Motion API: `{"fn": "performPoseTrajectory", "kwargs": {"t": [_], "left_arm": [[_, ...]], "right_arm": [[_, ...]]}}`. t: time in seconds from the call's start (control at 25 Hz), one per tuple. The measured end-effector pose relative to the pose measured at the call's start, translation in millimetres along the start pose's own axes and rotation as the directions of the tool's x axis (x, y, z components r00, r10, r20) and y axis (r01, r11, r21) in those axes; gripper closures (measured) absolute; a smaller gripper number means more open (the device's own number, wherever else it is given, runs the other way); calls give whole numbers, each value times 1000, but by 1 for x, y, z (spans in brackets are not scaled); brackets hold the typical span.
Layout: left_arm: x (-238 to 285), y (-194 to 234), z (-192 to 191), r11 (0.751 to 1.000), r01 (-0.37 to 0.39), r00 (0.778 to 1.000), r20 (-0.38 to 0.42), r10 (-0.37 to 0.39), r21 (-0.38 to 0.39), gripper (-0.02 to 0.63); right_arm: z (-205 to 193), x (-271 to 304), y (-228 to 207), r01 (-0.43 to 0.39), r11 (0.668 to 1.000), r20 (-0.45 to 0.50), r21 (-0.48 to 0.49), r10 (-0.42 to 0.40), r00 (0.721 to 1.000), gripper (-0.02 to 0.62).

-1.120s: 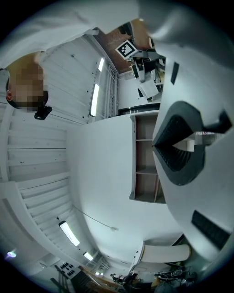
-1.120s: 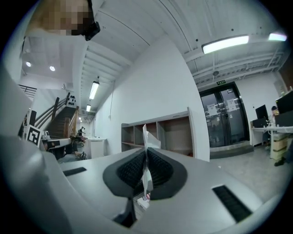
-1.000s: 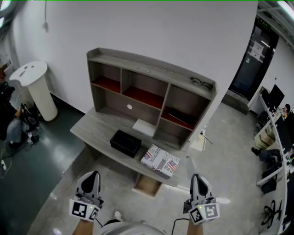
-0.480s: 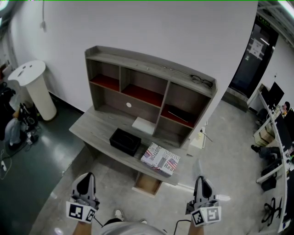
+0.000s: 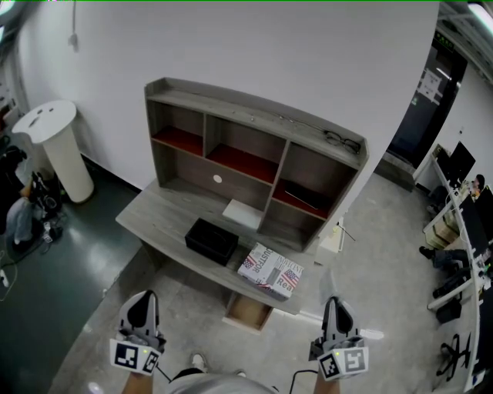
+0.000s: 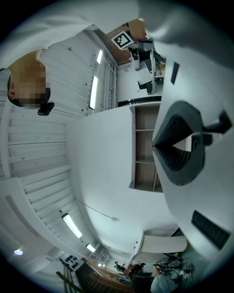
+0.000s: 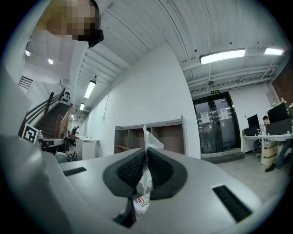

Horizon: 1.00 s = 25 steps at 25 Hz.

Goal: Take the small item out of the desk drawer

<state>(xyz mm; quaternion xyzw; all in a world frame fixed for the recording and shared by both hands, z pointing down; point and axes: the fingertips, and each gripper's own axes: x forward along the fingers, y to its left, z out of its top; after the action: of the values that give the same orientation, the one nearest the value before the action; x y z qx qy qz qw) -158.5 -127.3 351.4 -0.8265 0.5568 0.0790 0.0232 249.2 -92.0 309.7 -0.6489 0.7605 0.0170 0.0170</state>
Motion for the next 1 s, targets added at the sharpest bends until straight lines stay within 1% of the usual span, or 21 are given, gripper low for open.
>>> {"fn": "performPoseTrajectory", "kwargs": {"t": [0.28,0.44,0.56,1.0], "left_arm": [[3,9,-6,1000,9,1000,-6,-9,-23,588],[9,16,-6,1000,14,1000,-2,-14,-22,588],[11,19,-7,1000,20,1000,-7,-20,-22,588],[15,28,-14,999,23,999,-27,-24,-31,588]], "right_arm": [[-4,15,18,-22,1000,-9,22,22,1000,571],[-2,24,25,-31,999,-3,16,31,1000,571],[-2,27,29,-39,999,-1,30,39,999,571],[-6,39,42,-50,999,-17,5,50,999,572]]}}
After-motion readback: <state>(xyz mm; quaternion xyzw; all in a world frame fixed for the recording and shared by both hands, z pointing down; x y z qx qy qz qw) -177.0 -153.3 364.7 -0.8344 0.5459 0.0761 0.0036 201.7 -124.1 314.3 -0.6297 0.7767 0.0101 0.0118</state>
